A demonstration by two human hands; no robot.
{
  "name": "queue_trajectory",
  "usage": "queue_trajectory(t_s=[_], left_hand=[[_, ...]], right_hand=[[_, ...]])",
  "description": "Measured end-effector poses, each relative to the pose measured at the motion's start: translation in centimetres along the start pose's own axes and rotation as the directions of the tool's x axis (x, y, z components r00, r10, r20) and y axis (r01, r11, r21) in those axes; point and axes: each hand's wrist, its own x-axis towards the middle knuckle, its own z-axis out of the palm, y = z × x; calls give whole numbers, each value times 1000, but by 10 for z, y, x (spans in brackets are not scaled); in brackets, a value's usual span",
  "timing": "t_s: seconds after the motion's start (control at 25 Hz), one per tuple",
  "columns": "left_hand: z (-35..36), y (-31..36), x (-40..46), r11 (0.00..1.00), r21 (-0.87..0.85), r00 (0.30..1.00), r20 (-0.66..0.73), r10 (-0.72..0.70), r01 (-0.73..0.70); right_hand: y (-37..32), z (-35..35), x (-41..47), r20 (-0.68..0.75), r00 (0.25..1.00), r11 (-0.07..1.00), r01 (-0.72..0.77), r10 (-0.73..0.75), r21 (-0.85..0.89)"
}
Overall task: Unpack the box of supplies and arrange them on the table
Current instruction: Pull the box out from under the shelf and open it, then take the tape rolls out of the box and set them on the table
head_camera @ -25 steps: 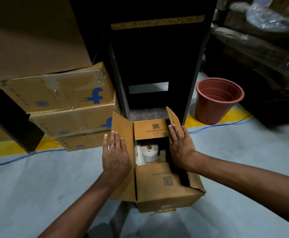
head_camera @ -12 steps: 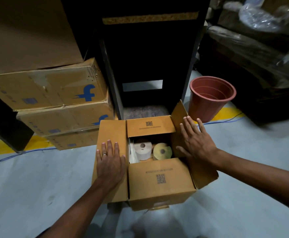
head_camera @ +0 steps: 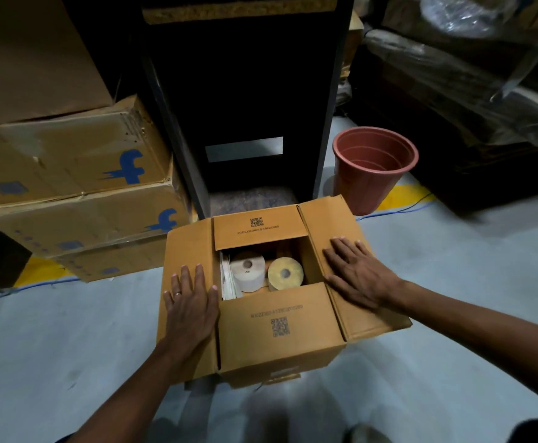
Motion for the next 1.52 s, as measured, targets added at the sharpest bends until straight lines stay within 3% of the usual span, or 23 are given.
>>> queue_trajectory(t_s=[0.28,0.6,0.72,0.84,0.96,1.04,1.16,1.36,1.52], left_hand=[[11,-4,0,974,-215,996,23,80,-74],[17,-9,5,873,-488,994,107,34,23],[10,-7,3,914,-404,994,105,27,18],[-4,-1,0,971,-240,997,68,30,-13],[-15,6,-7,984,-96,988,-29,150,-152],[-16,12,-13,960,-44,961,-49,273,-275],[-20,25,-25,930,-61,932,-37,362,-363],[-43,35,-32,913,-67,912,-118,393,-402],[-64,41,-39,869,-117,870,-187,456,-480]], right_hand=[[-11,32,7,85,996,938,-67,40,339],[-9,27,11,225,974,830,-130,5,542],[-6,22,13,203,977,841,-159,60,518],[-5,9,13,79,994,903,-102,76,418],[-18,-2,10,-72,996,948,67,-47,313],[-31,-9,8,-47,988,934,156,-149,320],[-49,-16,3,1,972,886,213,-234,411],[-49,-37,4,-41,991,718,123,-130,685],[-45,-69,3,241,943,556,-76,-230,828]])
